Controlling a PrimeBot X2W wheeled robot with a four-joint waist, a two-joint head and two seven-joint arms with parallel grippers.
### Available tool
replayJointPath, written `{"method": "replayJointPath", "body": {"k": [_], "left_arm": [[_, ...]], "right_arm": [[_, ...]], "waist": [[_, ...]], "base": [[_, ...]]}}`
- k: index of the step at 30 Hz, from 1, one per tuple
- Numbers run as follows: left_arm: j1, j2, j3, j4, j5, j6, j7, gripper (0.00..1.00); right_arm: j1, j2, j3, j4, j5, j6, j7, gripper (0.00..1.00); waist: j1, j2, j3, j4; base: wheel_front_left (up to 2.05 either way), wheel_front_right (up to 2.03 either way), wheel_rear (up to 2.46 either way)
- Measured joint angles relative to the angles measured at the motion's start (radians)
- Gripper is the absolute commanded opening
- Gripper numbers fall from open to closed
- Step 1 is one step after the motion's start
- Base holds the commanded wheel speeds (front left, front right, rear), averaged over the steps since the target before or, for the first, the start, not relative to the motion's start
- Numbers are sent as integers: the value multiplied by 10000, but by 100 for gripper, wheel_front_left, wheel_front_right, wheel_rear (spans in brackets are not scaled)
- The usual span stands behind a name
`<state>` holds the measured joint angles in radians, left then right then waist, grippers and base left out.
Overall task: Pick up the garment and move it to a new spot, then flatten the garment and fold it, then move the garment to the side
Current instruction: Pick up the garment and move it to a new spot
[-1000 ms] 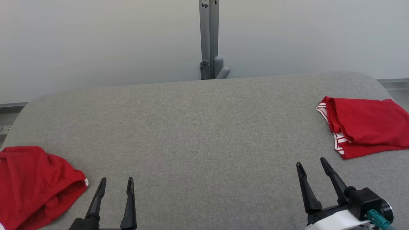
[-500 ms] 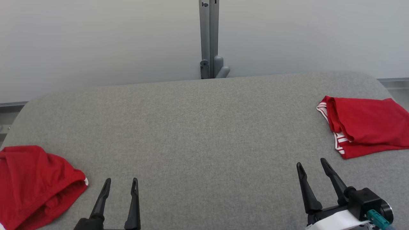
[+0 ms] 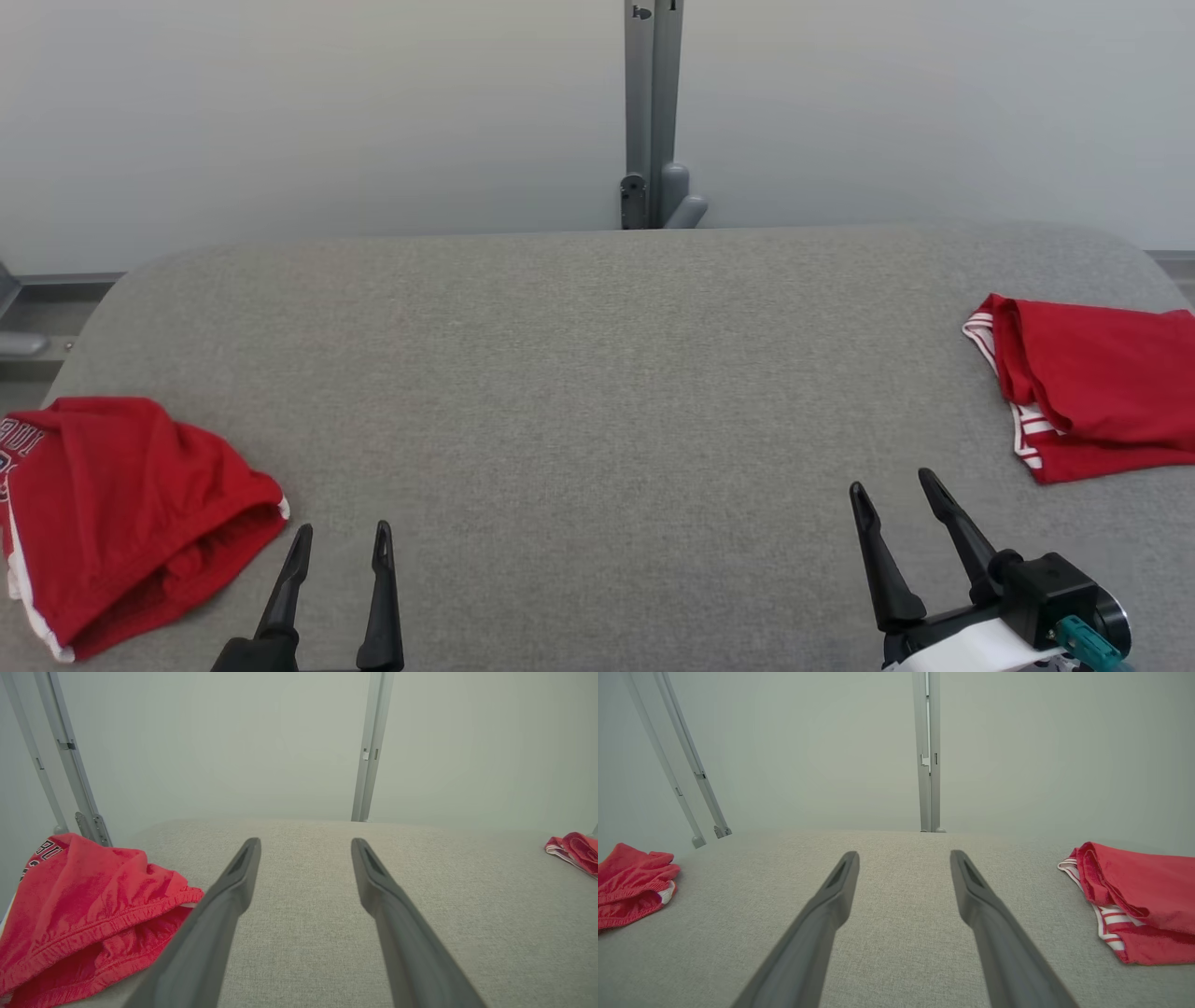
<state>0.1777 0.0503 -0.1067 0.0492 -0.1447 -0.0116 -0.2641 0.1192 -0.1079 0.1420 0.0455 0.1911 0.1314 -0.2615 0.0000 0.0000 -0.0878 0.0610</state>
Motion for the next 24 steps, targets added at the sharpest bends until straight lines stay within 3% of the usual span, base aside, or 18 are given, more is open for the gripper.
{"method": "replayJointPath", "body": {"k": [24], "left_arm": [[15, 2, 219, -69, -27, 161, 0, 100]], "right_arm": [[-6, 86, 303, 61, 104, 0, 0, 100]], "waist": [[0, 0, 168, 2951]], "base": [[0, 0, 0]]}}
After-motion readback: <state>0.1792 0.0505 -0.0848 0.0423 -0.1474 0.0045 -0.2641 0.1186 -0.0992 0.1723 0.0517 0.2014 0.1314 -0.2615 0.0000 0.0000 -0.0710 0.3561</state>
